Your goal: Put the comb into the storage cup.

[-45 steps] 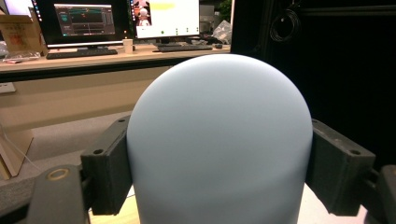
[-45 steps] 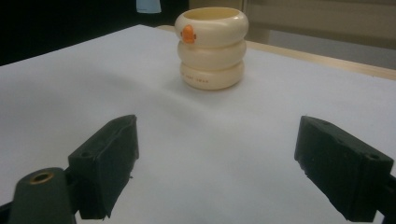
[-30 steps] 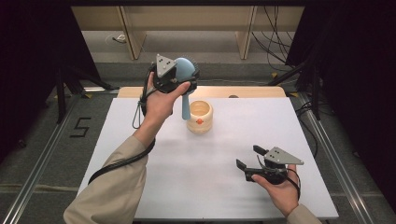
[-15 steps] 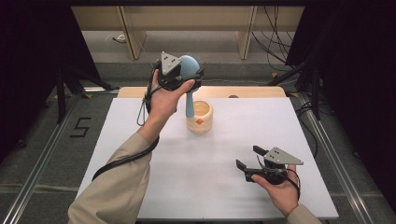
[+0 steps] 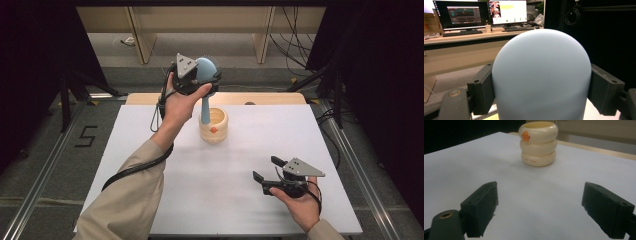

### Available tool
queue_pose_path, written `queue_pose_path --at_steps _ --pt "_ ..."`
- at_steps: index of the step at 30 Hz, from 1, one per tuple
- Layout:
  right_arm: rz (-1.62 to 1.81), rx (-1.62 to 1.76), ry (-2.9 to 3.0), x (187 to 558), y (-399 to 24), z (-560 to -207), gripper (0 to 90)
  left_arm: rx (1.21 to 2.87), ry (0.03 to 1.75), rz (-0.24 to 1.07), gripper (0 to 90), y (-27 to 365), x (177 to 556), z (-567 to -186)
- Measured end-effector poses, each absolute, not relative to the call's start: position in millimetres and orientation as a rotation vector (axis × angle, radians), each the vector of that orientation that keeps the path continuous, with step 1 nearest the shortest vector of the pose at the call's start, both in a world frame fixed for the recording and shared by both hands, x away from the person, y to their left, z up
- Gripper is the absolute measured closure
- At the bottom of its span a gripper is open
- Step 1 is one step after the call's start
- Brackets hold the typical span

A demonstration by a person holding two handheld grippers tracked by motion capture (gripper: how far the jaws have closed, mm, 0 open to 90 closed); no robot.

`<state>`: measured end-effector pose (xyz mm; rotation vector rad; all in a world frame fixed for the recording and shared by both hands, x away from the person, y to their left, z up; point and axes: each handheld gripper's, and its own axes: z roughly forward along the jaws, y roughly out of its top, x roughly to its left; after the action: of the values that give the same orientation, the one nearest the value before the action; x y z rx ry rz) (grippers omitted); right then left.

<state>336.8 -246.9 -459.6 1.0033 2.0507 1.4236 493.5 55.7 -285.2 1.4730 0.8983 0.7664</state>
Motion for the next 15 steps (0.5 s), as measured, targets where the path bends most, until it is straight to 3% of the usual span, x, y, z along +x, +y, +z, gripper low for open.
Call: queue_pose_path --at_steps 15 --pt "1.424 1.006 2.05 336.6 -246.8 -459.7 14.7 1.466 0.854 0.784 19.3 52.6 497.8 -288.0"
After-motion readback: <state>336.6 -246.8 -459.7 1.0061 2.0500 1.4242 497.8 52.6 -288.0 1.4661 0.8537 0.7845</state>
